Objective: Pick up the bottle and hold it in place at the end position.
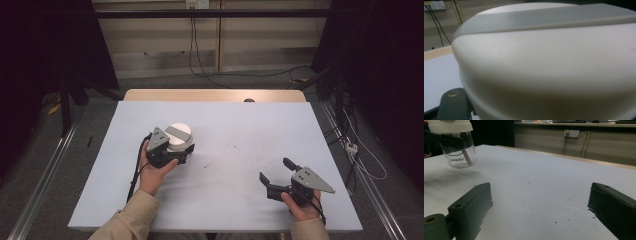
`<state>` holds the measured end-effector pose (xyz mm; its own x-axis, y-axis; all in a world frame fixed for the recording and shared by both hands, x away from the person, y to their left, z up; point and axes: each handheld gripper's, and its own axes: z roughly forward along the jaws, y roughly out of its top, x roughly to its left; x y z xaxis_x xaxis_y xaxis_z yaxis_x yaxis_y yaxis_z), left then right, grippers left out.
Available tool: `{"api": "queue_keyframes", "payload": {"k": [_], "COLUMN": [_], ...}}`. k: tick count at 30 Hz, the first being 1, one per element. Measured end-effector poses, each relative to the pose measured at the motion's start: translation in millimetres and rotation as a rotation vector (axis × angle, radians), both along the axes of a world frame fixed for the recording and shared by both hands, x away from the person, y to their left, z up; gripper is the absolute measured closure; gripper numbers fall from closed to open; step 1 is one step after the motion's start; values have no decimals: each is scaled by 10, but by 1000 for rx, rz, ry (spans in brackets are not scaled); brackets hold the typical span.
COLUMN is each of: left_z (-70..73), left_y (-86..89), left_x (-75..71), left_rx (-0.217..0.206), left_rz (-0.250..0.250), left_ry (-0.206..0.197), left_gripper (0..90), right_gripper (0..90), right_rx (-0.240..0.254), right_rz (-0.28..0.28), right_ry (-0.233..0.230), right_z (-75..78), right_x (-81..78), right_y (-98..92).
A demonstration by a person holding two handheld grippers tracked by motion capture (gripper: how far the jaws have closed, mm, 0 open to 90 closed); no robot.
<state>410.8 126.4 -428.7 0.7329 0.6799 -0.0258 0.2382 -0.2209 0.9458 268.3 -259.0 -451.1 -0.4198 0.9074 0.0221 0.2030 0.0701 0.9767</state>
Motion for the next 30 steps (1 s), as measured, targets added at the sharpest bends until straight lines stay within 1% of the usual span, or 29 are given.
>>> {"api": "queue_keyframes", "payload": {"k": [9,11,14,20,25,26,28,30], "left_z": [-32,-38,-33,-11,-47,-56,-60,-51], "left_y": [-148,-180,-215,-273,-301,-307,-315,-325], "left_x": [92,105,132,178,213,219,229,250], "left_rx": [6,21,11,3,2,-4,2,15], "left_rz": [-32,-34,-38,-53,-48,-48,-44,-56], "left_ry": [-11,-7,1,-9,1,4,1,13], "left_gripper": [184,184,184,184,184,184,184,184], "right_gripper": [45,45,45,44,44,44,44,44], "right_rx": [0,0,1,1,3,3,3,2], "right_rz": [-1,-2,0,-2,-5,-4,-2,-1], "right_ry": [4,3,3,3,5,5,4,4], "right_z": [-4,-4,-6,-7,-7,-6,-7,-8], "right_x": [5,4,5,4,3,3,4,6], "right_y": [-3,-5,-1,-2,-3,-1,0,0]}}
